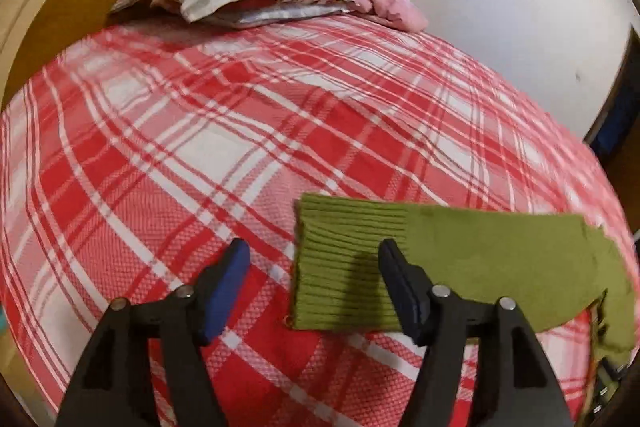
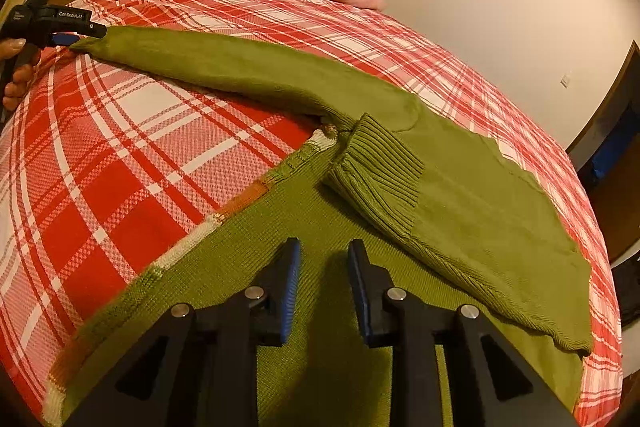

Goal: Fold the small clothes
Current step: 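Grasp the other sleeve cuff with the left gripper and lift it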

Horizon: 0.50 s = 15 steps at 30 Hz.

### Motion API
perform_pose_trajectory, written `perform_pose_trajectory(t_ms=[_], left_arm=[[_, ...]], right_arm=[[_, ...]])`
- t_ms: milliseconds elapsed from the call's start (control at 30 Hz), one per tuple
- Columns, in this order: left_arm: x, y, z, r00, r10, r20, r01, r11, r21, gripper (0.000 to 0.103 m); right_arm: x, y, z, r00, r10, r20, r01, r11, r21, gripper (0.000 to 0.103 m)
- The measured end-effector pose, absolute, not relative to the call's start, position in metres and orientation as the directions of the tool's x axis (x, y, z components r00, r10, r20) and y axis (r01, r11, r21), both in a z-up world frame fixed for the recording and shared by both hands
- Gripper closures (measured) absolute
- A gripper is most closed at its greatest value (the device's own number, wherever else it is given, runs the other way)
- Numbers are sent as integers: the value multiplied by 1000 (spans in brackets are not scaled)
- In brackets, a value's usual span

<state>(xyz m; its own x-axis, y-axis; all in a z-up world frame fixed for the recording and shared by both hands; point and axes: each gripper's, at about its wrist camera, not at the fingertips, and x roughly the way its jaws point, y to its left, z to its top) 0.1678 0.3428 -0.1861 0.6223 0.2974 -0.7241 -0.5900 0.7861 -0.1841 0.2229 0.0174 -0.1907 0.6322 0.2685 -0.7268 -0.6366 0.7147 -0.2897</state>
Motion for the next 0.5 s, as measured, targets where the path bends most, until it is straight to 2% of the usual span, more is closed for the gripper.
perform_pose_trajectory(t_ms=[33, 100, 133, 200, 367, 433, 467, 500], left_arm=[[168, 340, -186, 621, 294, -726, -585, 790, -181, 42], [171, 334, -186, 630, 276, -725, -562, 807, -182, 64], [171, 331, -185, 624, 280, -729, -556, 815, -163, 69], [173, 330, -184, 620, 278, -734, -547, 824, -150, 94], [171, 333, -174, 645, 243, -725, -536, 820, -202, 97], [171, 331, -163, 663, 240, -709, -525, 824, -212, 97], [171, 329, -154, 680, 237, -694, -515, 828, -221, 97], [171, 327, -147, 695, 232, -681, -503, 833, -230, 97]], right_arm=[[222, 18, -191, 636, 266, -725, -635, 714, -295, 78], [221, 19, -191, 642, 260, -721, -632, 713, -305, 78], [221, 19, -191, 645, 258, -720, -630, 712, -309, 78], [220, 20, -191, 648, 255, -718, -628, 712, -314, 78], [220, 17, -188, 644, 264, -718, -626, 721, -297, 77], [221, 14, -183, 638, 274, -720, -625, 730, -276, 68], [221, 10, -179, 636, 285, -717, -623, 738, -260, 57], [221, 7, -175, 632, 297, -716, -625, 741, -245, 52]])
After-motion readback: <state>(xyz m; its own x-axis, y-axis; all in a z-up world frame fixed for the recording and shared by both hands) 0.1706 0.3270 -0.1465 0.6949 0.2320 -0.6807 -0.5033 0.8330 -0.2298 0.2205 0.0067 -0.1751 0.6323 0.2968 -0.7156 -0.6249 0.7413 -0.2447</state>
